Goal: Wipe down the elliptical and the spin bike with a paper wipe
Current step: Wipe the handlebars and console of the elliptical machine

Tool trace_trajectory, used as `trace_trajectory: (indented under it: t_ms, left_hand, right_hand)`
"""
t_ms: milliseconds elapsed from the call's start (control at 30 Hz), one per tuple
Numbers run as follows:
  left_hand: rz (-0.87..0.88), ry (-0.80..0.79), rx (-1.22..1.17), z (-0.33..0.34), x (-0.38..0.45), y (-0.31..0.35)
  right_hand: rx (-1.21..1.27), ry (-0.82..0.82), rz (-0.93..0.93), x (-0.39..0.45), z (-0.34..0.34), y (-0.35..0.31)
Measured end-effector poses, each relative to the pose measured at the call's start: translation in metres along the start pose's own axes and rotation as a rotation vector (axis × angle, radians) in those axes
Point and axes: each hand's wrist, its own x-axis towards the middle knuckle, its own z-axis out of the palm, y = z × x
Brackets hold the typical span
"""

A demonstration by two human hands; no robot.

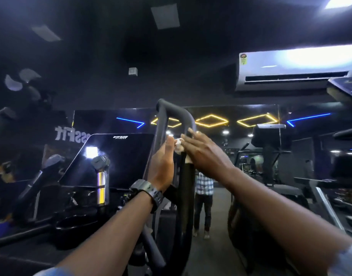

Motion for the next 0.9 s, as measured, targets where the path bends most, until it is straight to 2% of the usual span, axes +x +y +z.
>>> trace_trajectory:
  t_ms: [167, 267, 400, 467, 533, 633, 700, 767, 900]
  left_hand:
    - [0.129, -0.017, 0.061, 0.001, 0.018, -0.013]
    - [0.200, -0.009, 0.045, 0.004, 0.022, -0.026]
    - [0.272, 0.033, 0.006, 0.001, 0.020, -0.030]
    - [0.292, 0.049, 0.005, -0.001, 0.021, -0.031]
    - [0.293, 0.058, -0.018, -0.001, 0.021, -0.031]
    - [0.307, 0.077, -0.024, 0.001, 0.020, -0.032]
    - [0.319, 0.085, -0.023, -0.001, 0.019, -0.032]
    - [0.316, 0.056, -0.040, -0.006, 0.018, -0.032]
    - [0.297, 0.008, 0.005, -0.009, 0.016, -0.030]
  right_hand:
    - [-0.045, 0.115, 0.083, 0.054, -0.009, 0.031]
    - [0.016, 0.122, 0.118, 0.042, -0.004, 0.018]
    - [0.016, 0.055, -0.104, -0.010, -0.009, -0.023]
    - [-0.042, -0.009, -0.205, -0.010, -0.015, -0.020]
    - [-0.092, -0.016, -0.140, 0.012, -0.014, -0.006]
    - [-0.078, 0.073, 0.107, 0.061, -0.022, 0.024]
    - [-0.072, 0.067, 0.146, 0.069, -0.026, 0.012]
    - [-0.052, 0.042, 0.033, 0.051, -0.024, -0.011]
    - [0.062, -0.175, -0.158, -0.008, -0.026, -0.057]
